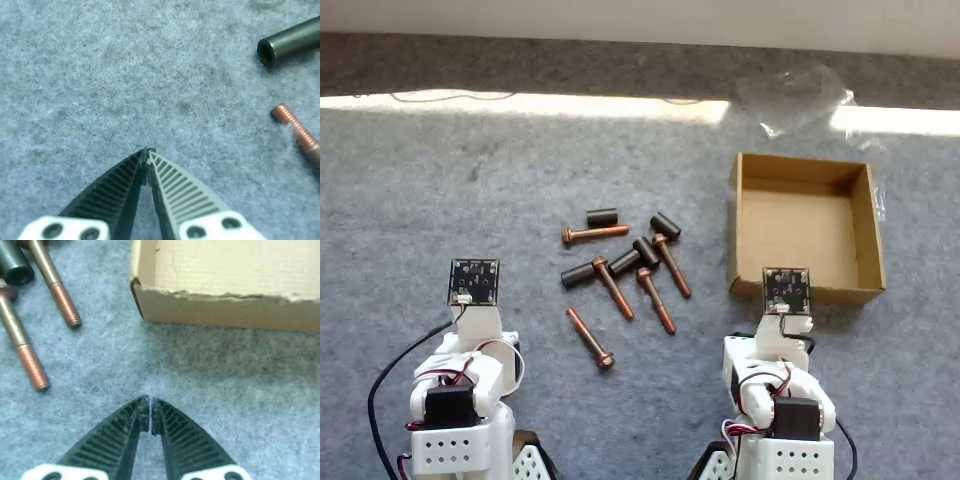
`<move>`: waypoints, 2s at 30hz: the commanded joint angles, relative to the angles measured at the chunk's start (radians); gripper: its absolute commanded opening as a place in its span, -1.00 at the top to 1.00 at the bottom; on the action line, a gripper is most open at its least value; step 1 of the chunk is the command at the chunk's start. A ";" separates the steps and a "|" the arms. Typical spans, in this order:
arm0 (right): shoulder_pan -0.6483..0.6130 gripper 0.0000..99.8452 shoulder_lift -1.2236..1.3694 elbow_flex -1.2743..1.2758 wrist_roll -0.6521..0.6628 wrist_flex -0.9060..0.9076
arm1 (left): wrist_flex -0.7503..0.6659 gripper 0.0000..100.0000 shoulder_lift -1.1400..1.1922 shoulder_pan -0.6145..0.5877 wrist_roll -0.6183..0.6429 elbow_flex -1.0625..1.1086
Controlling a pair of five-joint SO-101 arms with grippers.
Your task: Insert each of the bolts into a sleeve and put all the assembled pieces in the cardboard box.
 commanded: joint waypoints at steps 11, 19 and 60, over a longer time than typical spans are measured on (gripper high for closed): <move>0.008 0.99 -0.008 0.102 0.002 0.004 | 0.009 0.99 -0.010 -0.007 0.000 0.022; 0.008 0.99 -0.008 0.102 0.002 0.004 | 0.009 0.99 -0.010 -0.007 0.000 0.022; -0.007 0.99 -0.010 0.105 0.005 -0.131 | 0.009 0.99 -0.010 -0.007 0.000 0.022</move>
